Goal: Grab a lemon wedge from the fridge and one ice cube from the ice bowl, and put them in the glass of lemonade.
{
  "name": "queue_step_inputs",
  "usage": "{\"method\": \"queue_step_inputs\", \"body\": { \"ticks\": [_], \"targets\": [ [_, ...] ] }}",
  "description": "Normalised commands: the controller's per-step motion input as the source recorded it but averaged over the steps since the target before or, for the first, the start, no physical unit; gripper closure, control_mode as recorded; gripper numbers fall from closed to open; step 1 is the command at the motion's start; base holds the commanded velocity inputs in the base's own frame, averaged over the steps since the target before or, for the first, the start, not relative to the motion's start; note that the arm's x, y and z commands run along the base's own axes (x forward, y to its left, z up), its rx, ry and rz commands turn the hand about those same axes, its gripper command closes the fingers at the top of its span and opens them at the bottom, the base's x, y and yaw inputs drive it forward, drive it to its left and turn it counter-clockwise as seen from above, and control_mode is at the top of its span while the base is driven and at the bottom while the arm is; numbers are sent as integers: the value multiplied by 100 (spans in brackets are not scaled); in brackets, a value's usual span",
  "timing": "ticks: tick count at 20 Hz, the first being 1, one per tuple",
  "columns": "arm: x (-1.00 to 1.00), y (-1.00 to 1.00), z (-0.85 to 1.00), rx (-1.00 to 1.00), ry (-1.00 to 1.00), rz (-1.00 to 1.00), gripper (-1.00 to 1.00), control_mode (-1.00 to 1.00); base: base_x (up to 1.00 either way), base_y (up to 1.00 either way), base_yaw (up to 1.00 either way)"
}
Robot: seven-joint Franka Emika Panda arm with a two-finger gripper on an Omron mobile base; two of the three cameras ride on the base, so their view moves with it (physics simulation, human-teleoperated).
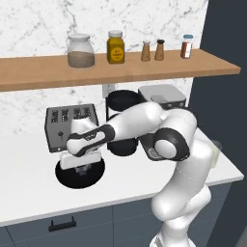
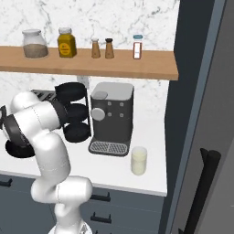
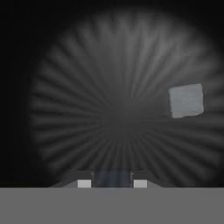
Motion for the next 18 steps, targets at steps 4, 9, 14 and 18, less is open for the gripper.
{"method": "queue_step_inputs", "body": {
  "ticks": [4, 9, 14, 18],
  "targets": [
    [-64, -36, 78, 3, -16, 0, 100, -100, 0, 0, 0],
    [-63, -62, 61, 0, -14, -1, 100, -100, 0, 0, 0],
    [-43, -88, 65, 0, -11, -4, 100, -100, 0, 0, 0],
    [-4, -100, 67, 0, -4, -5, 100, -100, 0, 0, 0]
  ]
}}
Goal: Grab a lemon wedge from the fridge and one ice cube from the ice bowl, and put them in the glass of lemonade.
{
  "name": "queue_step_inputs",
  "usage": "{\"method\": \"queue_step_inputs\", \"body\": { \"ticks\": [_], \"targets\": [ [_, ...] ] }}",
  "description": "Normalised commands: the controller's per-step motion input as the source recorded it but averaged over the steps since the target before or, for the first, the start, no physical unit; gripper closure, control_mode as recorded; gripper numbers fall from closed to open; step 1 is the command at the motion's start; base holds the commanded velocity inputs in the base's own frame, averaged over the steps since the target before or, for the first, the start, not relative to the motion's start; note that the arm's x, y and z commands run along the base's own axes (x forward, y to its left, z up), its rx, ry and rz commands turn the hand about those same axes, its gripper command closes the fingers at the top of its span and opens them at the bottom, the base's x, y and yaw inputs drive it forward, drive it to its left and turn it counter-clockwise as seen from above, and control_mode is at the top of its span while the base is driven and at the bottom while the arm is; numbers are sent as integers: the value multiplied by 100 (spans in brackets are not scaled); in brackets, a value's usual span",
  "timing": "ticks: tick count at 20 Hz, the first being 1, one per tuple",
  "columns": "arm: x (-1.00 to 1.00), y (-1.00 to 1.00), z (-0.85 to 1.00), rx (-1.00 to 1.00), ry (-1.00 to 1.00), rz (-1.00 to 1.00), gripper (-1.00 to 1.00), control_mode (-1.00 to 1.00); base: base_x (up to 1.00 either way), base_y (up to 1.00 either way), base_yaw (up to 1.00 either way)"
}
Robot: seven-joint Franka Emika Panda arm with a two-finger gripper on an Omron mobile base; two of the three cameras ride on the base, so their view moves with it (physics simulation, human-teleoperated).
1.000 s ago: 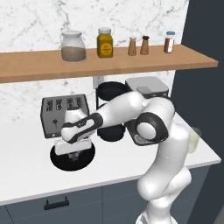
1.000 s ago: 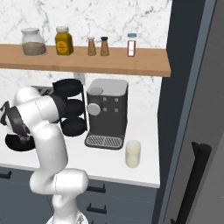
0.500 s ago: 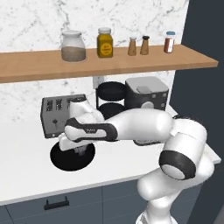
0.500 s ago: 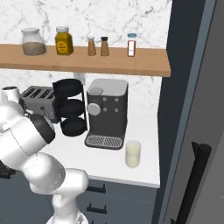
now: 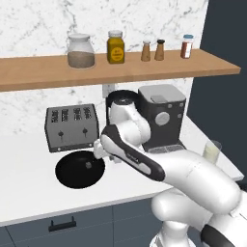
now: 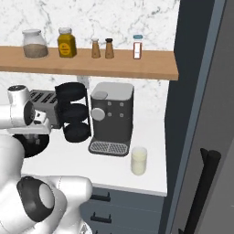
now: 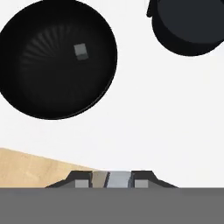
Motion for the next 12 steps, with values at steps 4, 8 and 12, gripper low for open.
{"method": "queue_step_inputs", "body": {
  "ticks": [4, 8, 12],
  "targets": [
    [0, -100, 54, 0, -4, -7, 100, -100, 0, 0, 0],
    [0, -100, 39, 0, -2, -11, 100, -100, 0, 0, 0],
    [0, -100, 28, 0, 0, -15, 100, -100, 0, 0, 0]
  ]
}}
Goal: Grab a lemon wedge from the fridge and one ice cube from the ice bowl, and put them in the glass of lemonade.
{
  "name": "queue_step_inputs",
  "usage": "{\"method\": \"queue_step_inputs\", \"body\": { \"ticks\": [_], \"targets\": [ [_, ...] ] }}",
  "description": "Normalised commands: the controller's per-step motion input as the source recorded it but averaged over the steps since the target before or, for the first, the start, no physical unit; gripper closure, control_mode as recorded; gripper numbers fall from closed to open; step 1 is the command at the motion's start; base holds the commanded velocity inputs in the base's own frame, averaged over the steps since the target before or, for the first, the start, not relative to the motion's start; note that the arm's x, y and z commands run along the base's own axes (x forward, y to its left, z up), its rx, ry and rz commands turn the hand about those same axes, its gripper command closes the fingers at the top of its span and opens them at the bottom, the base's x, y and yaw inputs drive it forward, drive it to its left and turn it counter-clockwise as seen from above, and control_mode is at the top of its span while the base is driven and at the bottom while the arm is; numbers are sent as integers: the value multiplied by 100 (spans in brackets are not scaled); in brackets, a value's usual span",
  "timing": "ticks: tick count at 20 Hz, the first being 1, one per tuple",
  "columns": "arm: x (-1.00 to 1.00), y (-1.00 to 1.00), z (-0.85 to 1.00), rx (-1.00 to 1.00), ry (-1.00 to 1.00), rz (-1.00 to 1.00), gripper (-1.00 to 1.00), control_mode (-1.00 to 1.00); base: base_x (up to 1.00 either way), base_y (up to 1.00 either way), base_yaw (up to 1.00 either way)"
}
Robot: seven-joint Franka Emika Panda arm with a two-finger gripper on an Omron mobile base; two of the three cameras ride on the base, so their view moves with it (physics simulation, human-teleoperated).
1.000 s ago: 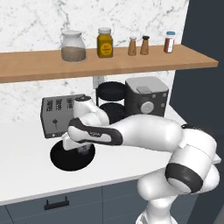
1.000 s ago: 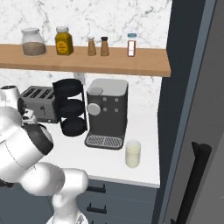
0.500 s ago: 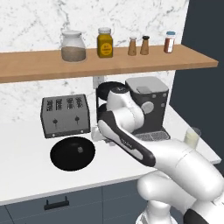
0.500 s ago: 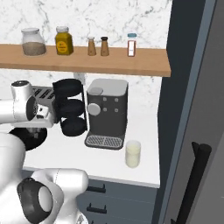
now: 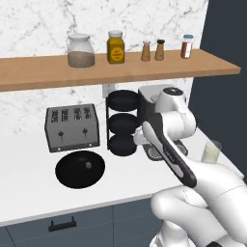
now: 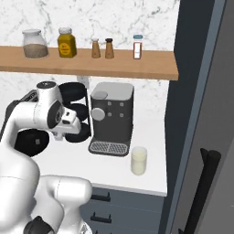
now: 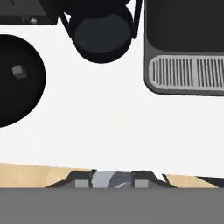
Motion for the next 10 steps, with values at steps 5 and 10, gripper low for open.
{"method": "queue_step_inputs", "body": {
  "ticks": [5, 10],
  "targets": [
    [14, -100, 11, 0, 1, -21, 100, -100, 0, 0, 0],
    [29, -100, 2, 0, 1, -29, 100, -100, 0, 0, 0]
  ]
}}
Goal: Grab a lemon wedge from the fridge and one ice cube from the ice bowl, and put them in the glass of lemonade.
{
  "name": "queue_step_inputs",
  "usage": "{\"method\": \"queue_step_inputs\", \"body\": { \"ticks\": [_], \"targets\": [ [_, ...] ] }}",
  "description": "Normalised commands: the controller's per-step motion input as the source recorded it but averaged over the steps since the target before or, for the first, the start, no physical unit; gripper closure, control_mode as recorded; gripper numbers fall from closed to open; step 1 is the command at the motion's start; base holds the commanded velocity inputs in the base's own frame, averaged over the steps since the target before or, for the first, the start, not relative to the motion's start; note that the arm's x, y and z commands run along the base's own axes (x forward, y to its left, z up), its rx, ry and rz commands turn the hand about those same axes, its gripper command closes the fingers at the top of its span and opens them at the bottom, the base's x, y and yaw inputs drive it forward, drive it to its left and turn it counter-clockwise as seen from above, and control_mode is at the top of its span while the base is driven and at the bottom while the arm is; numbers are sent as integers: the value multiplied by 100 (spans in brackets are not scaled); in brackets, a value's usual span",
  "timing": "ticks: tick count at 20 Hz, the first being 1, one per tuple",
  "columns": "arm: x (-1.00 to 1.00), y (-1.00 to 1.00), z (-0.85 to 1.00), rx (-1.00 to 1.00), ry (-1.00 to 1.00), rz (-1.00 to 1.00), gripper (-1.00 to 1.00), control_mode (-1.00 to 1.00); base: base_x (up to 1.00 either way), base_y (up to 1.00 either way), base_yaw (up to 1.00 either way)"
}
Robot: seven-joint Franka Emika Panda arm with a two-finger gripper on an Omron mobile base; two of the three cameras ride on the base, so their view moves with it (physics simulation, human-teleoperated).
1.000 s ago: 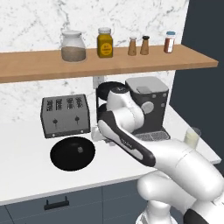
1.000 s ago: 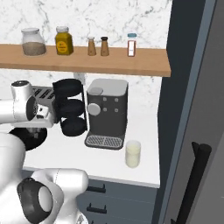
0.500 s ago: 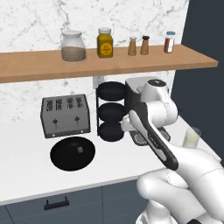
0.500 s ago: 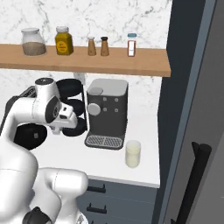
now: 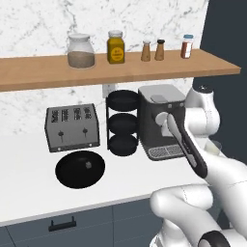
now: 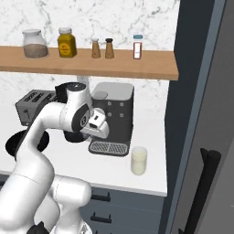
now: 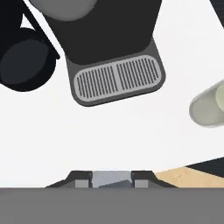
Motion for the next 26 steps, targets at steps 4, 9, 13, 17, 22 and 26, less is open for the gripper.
{"method": "queue_step_inputs", "body": {
  "ticks": [4, 9, 13, 17, 22, 26],
  "targets": [
    [22, -100, 0, -2, 0, -32, 100, -100, 0, 0, 0],
    [36, -100, -14, 0, 0, -29, 100, -100, 0, 0, 0],
    [24, -68, -26, 0, 5, -15, 100, -100, 0, 0, 0],
    [20, -31, -20, 0, 2, -3, 100, -100, 0, 0, 0],
    [18, -24, -9, 0, 0, 0, 100, -100, 0, 0, 0],
    [4, -16, 0, 0, 0, 0, 100, -100, 0, 0, 0]
  ]
}}
